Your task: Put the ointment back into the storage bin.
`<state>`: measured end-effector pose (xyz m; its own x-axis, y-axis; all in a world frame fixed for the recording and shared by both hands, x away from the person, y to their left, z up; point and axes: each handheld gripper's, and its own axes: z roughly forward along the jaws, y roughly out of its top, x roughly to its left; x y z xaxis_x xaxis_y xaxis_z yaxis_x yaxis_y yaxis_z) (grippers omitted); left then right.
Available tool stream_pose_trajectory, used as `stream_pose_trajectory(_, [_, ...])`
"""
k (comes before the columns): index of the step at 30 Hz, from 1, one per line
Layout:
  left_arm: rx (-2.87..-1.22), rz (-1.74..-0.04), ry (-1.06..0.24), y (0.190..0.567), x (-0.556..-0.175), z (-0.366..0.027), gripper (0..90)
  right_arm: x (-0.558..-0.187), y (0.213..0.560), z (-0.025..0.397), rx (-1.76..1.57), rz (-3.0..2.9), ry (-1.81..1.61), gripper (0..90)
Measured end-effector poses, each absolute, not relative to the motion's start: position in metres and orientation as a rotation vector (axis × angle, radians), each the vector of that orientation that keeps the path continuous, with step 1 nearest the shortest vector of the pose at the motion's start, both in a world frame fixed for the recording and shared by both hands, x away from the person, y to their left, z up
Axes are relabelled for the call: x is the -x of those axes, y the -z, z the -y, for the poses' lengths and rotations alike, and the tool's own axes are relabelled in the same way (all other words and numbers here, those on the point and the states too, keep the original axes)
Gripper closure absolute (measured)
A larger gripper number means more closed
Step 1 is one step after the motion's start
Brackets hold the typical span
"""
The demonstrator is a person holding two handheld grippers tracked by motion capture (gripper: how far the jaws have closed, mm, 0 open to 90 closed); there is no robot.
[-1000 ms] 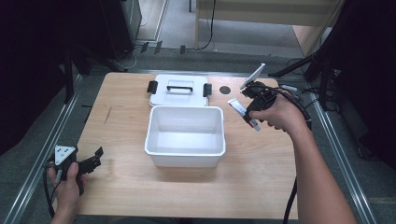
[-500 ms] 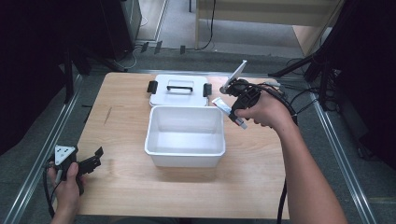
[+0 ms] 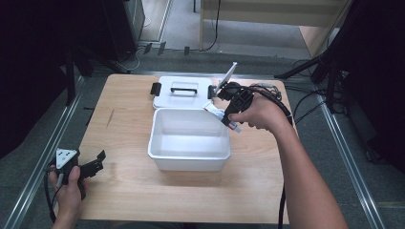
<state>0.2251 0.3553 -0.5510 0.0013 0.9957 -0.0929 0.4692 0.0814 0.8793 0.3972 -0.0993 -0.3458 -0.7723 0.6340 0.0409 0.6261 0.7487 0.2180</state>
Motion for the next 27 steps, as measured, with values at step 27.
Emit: stream_pose_trajectory(27, [-1.494,-1.578,-0.852,0.551,-0.225,-0.355,6.8,-0.384,0.366,0.066,-0.504,-3.044,-0.369,72.9])
